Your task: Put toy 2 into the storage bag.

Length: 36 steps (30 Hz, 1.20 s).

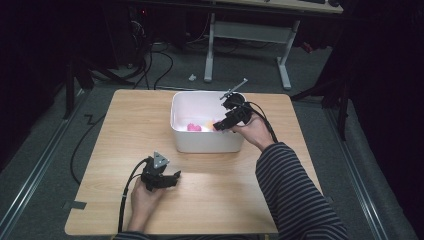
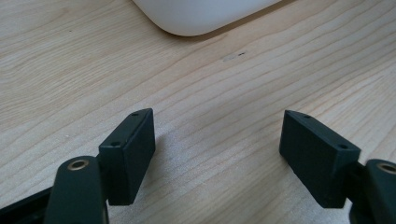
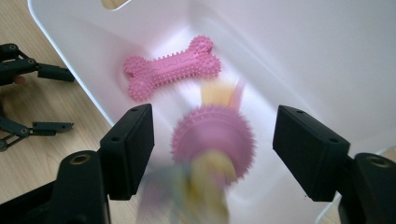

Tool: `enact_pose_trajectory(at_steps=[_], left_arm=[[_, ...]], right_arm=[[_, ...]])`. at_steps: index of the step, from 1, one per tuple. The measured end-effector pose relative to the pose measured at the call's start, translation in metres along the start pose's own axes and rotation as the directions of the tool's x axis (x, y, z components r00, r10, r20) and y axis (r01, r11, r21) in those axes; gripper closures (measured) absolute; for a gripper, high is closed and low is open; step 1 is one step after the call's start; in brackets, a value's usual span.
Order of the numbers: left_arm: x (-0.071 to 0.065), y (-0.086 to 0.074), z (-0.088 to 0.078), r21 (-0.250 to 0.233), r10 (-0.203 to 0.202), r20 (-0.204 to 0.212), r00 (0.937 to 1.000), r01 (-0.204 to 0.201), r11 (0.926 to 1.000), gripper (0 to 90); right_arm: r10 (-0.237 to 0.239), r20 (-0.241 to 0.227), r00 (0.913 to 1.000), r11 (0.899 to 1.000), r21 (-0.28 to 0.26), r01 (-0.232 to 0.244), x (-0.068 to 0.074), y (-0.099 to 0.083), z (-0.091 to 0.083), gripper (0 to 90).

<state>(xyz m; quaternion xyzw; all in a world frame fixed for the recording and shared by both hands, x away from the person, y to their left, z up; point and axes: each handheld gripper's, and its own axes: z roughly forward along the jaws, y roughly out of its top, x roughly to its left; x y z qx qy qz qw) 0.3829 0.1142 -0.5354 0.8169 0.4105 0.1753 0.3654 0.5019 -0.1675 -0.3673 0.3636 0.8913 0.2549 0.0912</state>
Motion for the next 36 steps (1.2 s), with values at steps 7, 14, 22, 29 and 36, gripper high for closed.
enact_pose_trajectory(at_steps=[7,14,22,29,36], left_arm=[[0.000,0.000,0.000,-0.001,-0.001,-0.002,1.0000,0.001,1.0000,27.4],[0.000,0.000,0.000,-0.001,-0.001,-0.002,1.0000,0.001,1.0000,27.4],[0.000,0.000,0.000,-0.002,-0.002,-0.002,1.0000,0.002,1.0000,27.4],[0.000,0.000,0.000,-0.002,-0.003,-0.002,1.0000,0.003,1.0000,27.4],[0.000,0.000,0.000,-0.002,-0.002,-0.002,1.0000,0.002,1.0000,27.4]], right_arm=[[0.019,0.014,0.9997,0.998,-0.062,-0.018,0.000,-0.006,-0.016,29.4],[0.015,0.020,0.9997,0.984,-0.177,-0.012,0.001,-0.028,-0.040,31.7],[0.057,0.031,0.9979,0.959,-0.279,-0.046,0.000,-0.060,-0.063,33.4],[0.078,0.046,0.9959,0.946,-0.318,-0.060,0.001,-0.081,-0.079,34.1],[0.101,0.066,0.9928,0.934,-0.351,-0.071,0.003,-0.112,-0.091,34.5]])
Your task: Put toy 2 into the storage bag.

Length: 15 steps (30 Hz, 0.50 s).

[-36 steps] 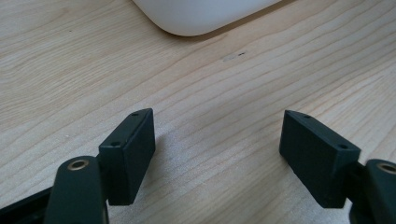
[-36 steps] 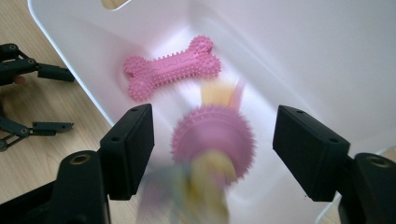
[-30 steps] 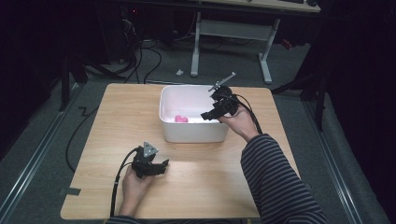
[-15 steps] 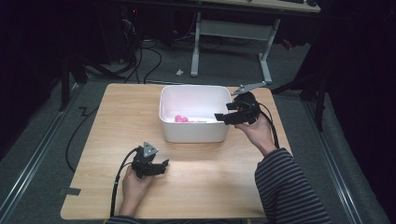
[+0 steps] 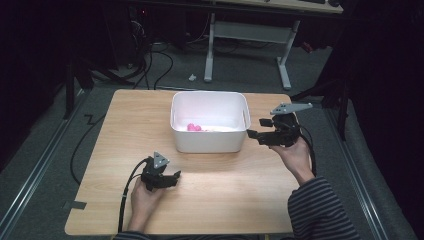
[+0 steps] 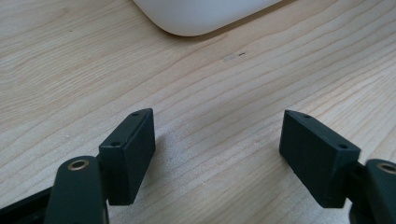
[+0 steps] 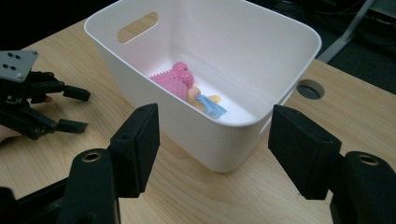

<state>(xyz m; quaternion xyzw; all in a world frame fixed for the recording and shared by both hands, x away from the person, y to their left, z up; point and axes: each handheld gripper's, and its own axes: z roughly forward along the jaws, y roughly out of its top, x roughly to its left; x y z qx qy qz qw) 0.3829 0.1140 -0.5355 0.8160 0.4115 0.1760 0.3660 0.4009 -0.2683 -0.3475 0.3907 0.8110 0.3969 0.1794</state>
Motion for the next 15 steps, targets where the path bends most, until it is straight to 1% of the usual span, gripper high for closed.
enact_pose_trajectory(at_steps=[3,4,5,8,10,13,14,15], left_arm=[[0.000,0.000,0.000,0.000,0.000,0.000,1.0000,0.000,1.0000,27.4],[0.000,0.000,0.000,0.000,0.000,0.000,1.0000,0.000,1.0000,27.4],[0.000,0.000,0.000,0.000,0.000,0.000,1.0000,0.000,1.0000,27.4],[0.000,0.000,0.000,0.000,0.000,0.000,1.0000,0.000,1.0000,27.4],[0.000,0.000,0.000,0.000,0.000,0.000,1.0000,0.000,1.0000,27.4],[0.000,0.000,0.000,0.000,0.000,0.000,1.0000,0.000,1.0000,27.4],[0.000,0.000,0.000,0.000,0.000,0.000,1.0000,0.000,1.0000,27.4],[0.000,0.000,0.000,0.000,0.000,0.000,1.0000,0.000,1.0000,27.4]], right_arm=[[0.009,0.012,0.9999,1.000,-0.009,-0.008,0.000,-0.009,-0.006,34.6],[0.009,0.012,0.9999,1.000,-0.009,-0.008,0.000,-0.009,-0.006,34.6],[0.011,0.023,0.9997,1.000,-0.015,-0.010,-0.001,-0.017,-0.012,34.9],[0.033,0.021,0.9992,0.999,-0.023,-0.033,-0.003,-0.027,-0.017,35.2],[0.041,0.031,0.9987,0.999,-0.029,-0.040,-0.004,-0.034,-0.020,35.2],[0.064,0.032,0.9974,0.997,-0.033,-0.063,-0.006,-0.043,-0.024,35.3],[0.071,0.042,0.9966,0.997,-0.041,-0.070,-0.006,-0.048,-0.027,35.5],[0.080,0.041,0.9960,0.996,-0.044,-0.078,-0.007,-0.051,-0.028,35.5]])
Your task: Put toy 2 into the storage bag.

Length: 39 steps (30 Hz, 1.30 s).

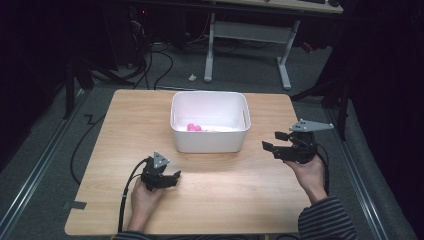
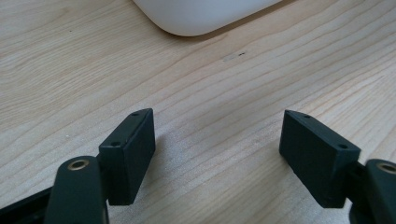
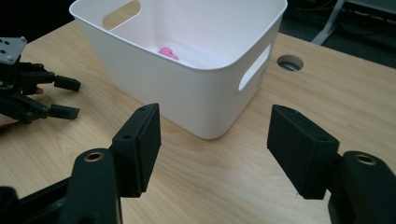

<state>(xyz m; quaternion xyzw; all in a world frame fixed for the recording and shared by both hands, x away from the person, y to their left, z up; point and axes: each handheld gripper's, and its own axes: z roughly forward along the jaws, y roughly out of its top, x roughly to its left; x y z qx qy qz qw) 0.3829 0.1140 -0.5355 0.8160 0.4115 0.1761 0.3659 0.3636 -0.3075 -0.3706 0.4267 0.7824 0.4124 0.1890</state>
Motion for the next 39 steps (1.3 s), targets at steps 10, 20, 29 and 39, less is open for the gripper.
enact_pose_trajectory(at_steps=[10,20,29,39], left_arm=[[0.000,0.000,0.000,0.000,-0.001,0.000,1.0000,0.001,1.0000,27.4],[0.000,0.000,0.000,-0.001,-0.001,0.000,1.0000,0.001,1.0000,27.4],[0.000,0.000,0.000,0.000,0.000,0.000,1.0000,0.000,1.0000,27.4],[0.000,0.000,0.000,0.000,-0.001,0.000,1.0000,0.001,1.0000,27.4]], right_arm=[[0.060,0.017,0.9981,0.998,-0.010,-0.060,-0.004,-0.031,-0.005,35.6],[0.114,0.026,0.9931,0.993,-0.015,-0.114,-0.007,-0.062,0.007,35.7],[0.130,0.030,0.9910,0.991,0.005,-0.131,-0.003,-0.089,0.034,35.9],[0.156,0.088,0.9838,0.986,0.037,-0.160,-0.003,-0.116,0.063,35.9]])
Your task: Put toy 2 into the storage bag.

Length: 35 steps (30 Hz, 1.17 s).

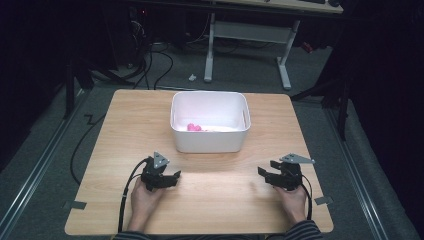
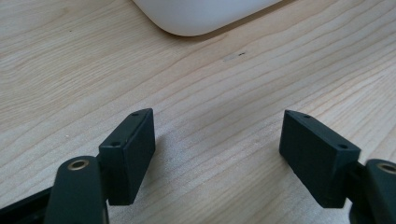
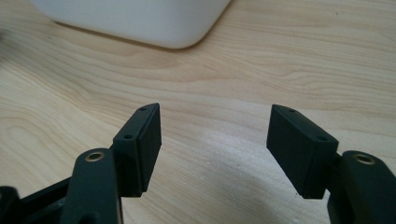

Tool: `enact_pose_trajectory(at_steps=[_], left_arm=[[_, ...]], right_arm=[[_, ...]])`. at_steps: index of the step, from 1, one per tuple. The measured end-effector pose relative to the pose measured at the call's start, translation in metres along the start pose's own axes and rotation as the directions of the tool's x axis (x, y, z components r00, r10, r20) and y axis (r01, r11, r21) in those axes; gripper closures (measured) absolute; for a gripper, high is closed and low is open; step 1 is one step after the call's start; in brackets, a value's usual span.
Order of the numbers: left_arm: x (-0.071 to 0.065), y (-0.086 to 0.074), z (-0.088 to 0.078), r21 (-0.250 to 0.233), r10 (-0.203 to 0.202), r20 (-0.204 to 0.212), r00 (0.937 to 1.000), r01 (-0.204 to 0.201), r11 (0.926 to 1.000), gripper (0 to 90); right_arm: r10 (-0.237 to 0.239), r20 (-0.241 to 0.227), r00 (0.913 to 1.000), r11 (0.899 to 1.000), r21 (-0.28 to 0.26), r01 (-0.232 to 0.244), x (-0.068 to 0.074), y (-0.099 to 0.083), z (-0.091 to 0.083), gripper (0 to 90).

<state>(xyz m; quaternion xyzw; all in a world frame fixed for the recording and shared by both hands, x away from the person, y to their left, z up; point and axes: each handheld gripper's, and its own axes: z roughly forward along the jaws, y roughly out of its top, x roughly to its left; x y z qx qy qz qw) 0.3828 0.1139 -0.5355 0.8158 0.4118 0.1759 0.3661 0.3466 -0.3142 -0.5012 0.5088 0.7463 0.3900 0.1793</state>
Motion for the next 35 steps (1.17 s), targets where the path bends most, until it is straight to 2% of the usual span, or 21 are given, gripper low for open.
enact_pose_trajectory(at_steps=[4,7,21,25,35], left_arm=[[0.000,0.000,0.000,0.000,0.000,0.000,1.0000,0.000,1.0000,27.3],[0.000,0.000,0.000,0.000,0.001,0.000,1.0000,-0.001,1.0000,27.4],[0.000,0.000,0.000,0.000,0.001,0.000,1.0000,-0.001,1.0000,27.3],[0.000,0.000,0.000,0.000,0.001,0.000,1.0000,-0.001,1.0000,27.4],[0.000,0.000,0.000,0.000,0.001,0.000,1.0000,-0.001,1.0000,27.2]], right_arm=[[-0.025,0.040,0.9989,1.000,0.020,0.024,0.003,-0.006,0.009,35.6],[-0.038,0.053,0.9979,0.999,0.031,0.036,0.004,-0.008,0.013,35.5],[-0.064,0.088,0.9941,0.996,0.065,0.058,0.008,-0.018,0.026,33.5],[-0.107,0.110,0.9882,0.992,0.077,0.099,0.012,-0.017,0.028,31.7],[-0.099,0.109,0.9891,0.993,0.080,0.091,0.012,-0.017,0.028,30.1]])
